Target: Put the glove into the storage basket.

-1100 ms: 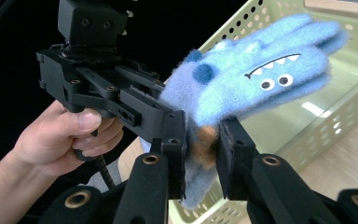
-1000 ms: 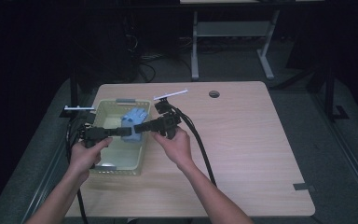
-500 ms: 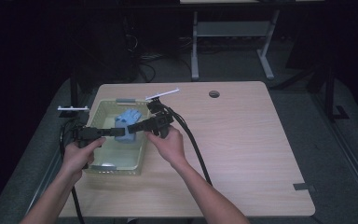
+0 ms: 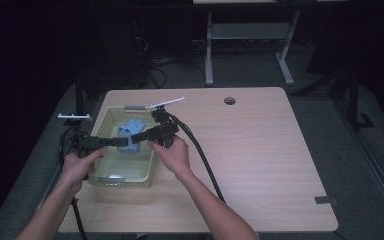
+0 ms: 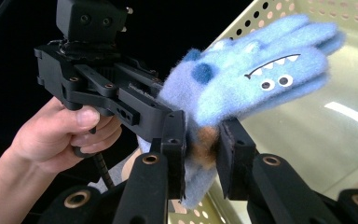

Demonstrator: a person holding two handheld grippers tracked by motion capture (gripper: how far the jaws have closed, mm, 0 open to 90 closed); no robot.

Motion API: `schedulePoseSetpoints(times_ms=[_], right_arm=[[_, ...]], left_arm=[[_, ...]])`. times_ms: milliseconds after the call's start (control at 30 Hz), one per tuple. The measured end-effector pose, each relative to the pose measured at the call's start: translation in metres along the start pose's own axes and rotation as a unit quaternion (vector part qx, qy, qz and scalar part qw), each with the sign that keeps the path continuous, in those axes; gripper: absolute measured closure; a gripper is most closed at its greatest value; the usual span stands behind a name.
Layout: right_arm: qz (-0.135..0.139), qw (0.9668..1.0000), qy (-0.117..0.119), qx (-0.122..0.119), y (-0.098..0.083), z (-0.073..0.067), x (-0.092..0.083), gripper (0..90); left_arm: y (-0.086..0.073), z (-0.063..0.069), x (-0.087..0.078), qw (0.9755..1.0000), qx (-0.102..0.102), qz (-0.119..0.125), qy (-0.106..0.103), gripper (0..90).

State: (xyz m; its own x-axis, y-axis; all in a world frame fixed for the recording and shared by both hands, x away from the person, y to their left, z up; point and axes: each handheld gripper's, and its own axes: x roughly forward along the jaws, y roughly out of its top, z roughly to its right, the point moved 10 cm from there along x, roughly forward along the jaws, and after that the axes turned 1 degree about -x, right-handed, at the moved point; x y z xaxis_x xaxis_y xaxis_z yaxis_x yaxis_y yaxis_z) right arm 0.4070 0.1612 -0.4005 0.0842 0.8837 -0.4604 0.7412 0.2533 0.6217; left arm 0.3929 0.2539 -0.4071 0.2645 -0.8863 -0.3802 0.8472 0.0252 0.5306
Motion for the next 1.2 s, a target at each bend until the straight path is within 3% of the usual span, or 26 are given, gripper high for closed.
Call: schedulePoseSetpoints(times_ms=[433,700,900,1200], right_arm=[[-0.007,0.9999,0.002,0.01,-0.001,0.008,0.024,74.1],[-0.027,0.9995,-0.003,0.017,-0.008,0.012,0.039,73.5],[-0.034,0.9993,-0.004,0.018,-0.01,0.015,0.048,73.4],[-0.053,0.9981,-0.018,0.023,-0.017,0.024,0.056,73.3]], left_arm=[[-0.002,-0.02,-0.008,0.9994,-0.005,-0.017,0.029,69.2],[-0.011,-0.034,-0.012,0.9988,-0.024,-0.018,0.038,69.2],[-0.013,-0.04,-0.013,0.9981,-0.022,-0.027,0.051,69.3],[-0.018,-0.049,-0.007,0.9949,-0.021,-0.051,0.084,69.4]])
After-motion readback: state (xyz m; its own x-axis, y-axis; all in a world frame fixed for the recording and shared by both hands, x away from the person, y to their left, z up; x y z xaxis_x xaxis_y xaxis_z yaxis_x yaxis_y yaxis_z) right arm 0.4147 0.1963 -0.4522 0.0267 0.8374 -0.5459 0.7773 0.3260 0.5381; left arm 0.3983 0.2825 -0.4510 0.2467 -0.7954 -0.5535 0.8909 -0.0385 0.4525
